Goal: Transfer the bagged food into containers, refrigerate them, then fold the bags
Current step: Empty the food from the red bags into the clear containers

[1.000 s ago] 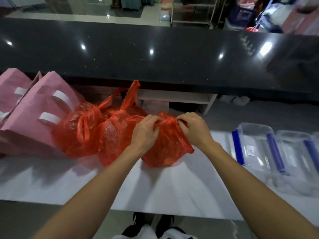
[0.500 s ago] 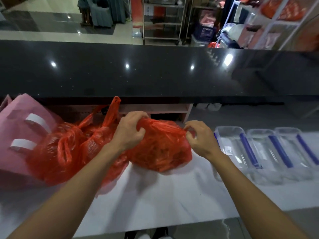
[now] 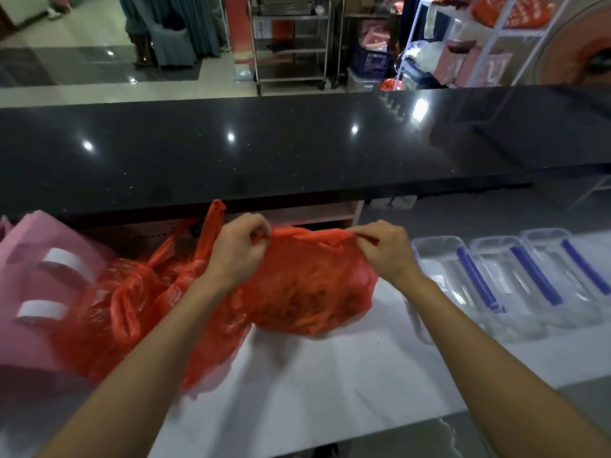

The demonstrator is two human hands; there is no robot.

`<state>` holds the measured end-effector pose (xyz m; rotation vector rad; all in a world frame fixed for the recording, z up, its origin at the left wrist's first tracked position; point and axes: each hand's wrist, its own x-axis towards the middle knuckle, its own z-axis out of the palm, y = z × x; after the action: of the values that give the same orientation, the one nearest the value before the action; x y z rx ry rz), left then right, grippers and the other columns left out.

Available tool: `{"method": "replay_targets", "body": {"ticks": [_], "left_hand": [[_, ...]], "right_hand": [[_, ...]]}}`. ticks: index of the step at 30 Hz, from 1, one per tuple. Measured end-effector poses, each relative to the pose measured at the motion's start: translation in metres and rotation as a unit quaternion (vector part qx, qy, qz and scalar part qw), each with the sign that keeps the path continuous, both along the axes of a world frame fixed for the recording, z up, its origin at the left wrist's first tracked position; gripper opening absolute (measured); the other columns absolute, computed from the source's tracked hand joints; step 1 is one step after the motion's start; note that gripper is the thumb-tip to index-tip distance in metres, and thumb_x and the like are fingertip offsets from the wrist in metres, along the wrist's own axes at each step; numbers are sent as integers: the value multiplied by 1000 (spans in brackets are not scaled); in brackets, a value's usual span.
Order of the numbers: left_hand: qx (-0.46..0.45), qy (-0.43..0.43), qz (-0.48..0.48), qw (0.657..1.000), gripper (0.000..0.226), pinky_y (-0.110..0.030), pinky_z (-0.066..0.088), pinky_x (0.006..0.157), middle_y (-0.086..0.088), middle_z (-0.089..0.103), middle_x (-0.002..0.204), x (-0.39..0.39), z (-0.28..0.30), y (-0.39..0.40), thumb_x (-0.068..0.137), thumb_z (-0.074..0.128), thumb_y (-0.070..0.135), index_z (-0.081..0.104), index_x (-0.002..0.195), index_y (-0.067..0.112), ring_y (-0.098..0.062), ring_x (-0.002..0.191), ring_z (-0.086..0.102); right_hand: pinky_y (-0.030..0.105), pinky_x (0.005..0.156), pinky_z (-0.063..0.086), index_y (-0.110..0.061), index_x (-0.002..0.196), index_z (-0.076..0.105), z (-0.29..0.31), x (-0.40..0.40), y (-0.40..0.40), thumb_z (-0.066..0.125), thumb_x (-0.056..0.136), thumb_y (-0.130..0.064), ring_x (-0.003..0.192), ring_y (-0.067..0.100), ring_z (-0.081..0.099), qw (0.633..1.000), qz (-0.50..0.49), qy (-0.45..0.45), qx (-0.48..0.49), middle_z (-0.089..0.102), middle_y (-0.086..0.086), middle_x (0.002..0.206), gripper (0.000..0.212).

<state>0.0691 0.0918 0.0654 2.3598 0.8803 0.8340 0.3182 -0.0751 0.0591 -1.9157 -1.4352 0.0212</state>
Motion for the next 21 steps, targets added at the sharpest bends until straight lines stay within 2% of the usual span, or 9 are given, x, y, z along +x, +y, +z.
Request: {"method": "replay_targets", "body": {"ticks": [3, 5, 7, 9, 11, 13, 16, 19, 21], "left_hand": [[-2, -45, 30, 999, 27, -37, 51, 70, 5, 62, 80, -8, 7, 5, 74, 66, -7, 65, 77, 20, -13, 75, 58], [4, -64, 41, 997, 29, -36, 50, 69, 2, 61, 81, -12, 3, 3, 72, 66, -11, 68, 77, 18, -14, 74, 58], [-18, -90, 72, 993, 33, -30, 49, 68, 2, 61, 84, -14, -4, 1, 73, 65, -12, 75, 82, 18, -13, 75, 59], [-37, -99, 94, 990, 39, -19, 46, 68, 4, 60, 90, -15, -7, -1, 78, 61, -11, 80, 94, 19, -8, 79, 58], [-13, -89, 83, 992, 42, -15, 45, 70, 3, 59, 98, -17, -10, -6, 82, 59, -12, 79, 107, 15, -7, 82, 57], [31, -69, 65, 995, 43, -24, 52, 79, 0, 57, 109, -18, -18, -12, 85, 58, -12, 74, 119, 9, -13, 95, 59], [53, -12, 42, 998, 54, -38, 51, 101, -8, 50, 132, -21, -39, -26, 85, 60, -7, 58, 138, 2, -23, 123, 53], [48, 74, 20, 996, 69, -44, 40, 114, -14, 37, 151, -29, -65, -43, 83, 64, 4, 43, 149, 1, -30, 140, 40], [42, 119, 23, 992, 72, -47, 41, 108, -14, 35, 155, -34, -82, -54, 84, 59, 20, 39, 151, 4, -33, 139, 40]], "right_hand": [[31, 75, 56, -18, 102, 79, 4, 10, -3, 68, 90, -11, 79, 13, 67, 999, -41, 21, 0, 76, -3, 90, 17], [23, 62, 50, -20, 84, 78, 2, 7, -5, 67, 92, -18, 65, 5, 61, 996, -63, 62, 14, 71, -7, 73, 14], [26, 50, 35, -20, 58, 61, 1, 7, -5, 64, 95, -25, 49, 7, 45, 984, -114, 130, 37, 53, -7, 51, 37], [33, 49, 34, -14, 54, 51, -2, 9, -8, 62, 95, -29, 47, 9, 38, 974, -151, 167, 39, 47, 2, 49, 45], [38, 53, 48, -15, 65, 62, -8, 7, -11, 60, 96, -31, 53, 9, 52, 974, -150, 166, 14, 57, 0, 57, 35], [33, 70, 60, -22, 98, 72, -14, 0, -16, 60, 98, -25, 76, 7, 66, 975, -130, 179, 3, 71, -8, 82, 12], [27, 94, 54, -24, 134, 58, -30, -12, -24, 57, 99, -14, 111, 9, 63, 988, -82, 132, 13, 66, -7, 124, 36], [36, 103, 50, -20, 139, 57, -60, -23, -32, 53, 101, -7, 122, 16, 57, 999, -44, 24, -20, 60, 1, 135, 41], [46, 105, 47, -18, 139, 58, -82, -28, -37, 52, 100, -7, 128, 24, 53, 996, -28, -33, -75, 56, 7, 142, 40]]}}
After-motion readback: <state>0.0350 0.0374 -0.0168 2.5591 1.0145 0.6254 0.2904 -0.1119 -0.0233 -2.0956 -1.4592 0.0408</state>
